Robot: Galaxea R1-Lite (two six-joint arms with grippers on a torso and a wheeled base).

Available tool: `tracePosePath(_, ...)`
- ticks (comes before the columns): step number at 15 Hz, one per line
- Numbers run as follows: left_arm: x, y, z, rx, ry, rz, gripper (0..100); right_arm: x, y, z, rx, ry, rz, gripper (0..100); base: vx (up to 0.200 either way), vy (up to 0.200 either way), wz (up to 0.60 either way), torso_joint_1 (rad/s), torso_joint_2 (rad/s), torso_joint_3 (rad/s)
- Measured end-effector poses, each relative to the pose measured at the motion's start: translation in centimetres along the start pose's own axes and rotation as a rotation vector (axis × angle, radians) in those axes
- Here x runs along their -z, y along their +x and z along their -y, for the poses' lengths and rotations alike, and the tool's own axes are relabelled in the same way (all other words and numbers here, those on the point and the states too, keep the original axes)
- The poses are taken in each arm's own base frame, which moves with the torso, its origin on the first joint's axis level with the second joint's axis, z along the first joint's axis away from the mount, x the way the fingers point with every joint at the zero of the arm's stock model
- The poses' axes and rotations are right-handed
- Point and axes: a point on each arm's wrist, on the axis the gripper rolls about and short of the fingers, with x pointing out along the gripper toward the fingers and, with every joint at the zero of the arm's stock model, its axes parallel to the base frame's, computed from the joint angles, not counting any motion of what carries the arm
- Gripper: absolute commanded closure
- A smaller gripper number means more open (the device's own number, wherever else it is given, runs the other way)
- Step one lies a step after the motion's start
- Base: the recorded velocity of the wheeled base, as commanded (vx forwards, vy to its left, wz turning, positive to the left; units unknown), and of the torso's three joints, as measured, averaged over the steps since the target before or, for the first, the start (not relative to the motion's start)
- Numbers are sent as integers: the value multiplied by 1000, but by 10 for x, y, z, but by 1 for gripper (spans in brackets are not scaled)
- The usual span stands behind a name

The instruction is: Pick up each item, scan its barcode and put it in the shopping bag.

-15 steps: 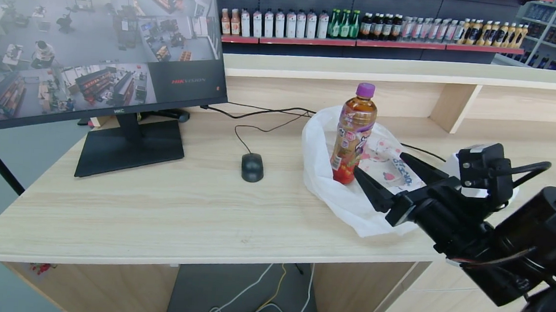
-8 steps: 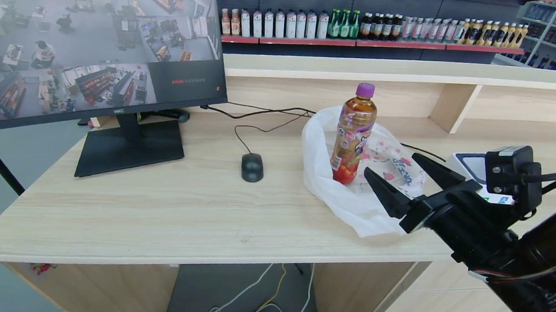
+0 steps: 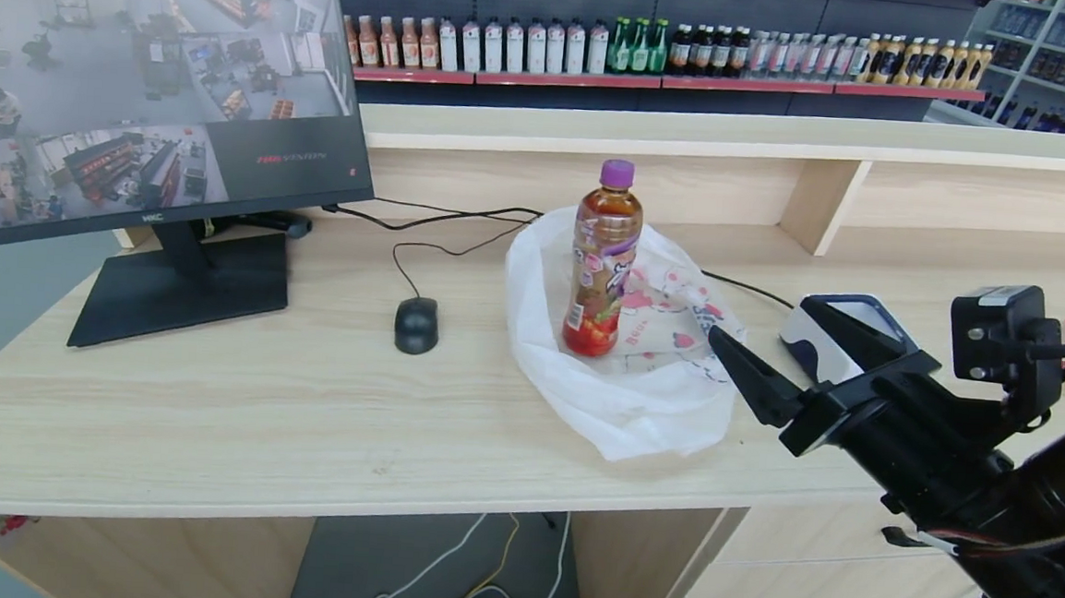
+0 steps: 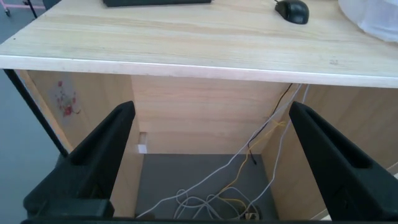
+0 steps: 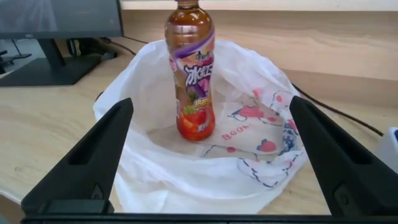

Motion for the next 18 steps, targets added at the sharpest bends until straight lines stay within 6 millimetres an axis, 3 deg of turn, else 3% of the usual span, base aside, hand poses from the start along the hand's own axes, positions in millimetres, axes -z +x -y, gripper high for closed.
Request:
tracePosePath(9,0,0,0,0,-1,0,0,3,12,3,13,-4,4,0,0,-200,0,1,2,2)
tracePosePath(18,0,0,0,0,-6,0,0,2,6,6,27,-7,-3,0,0,-200,0,2,1,3)
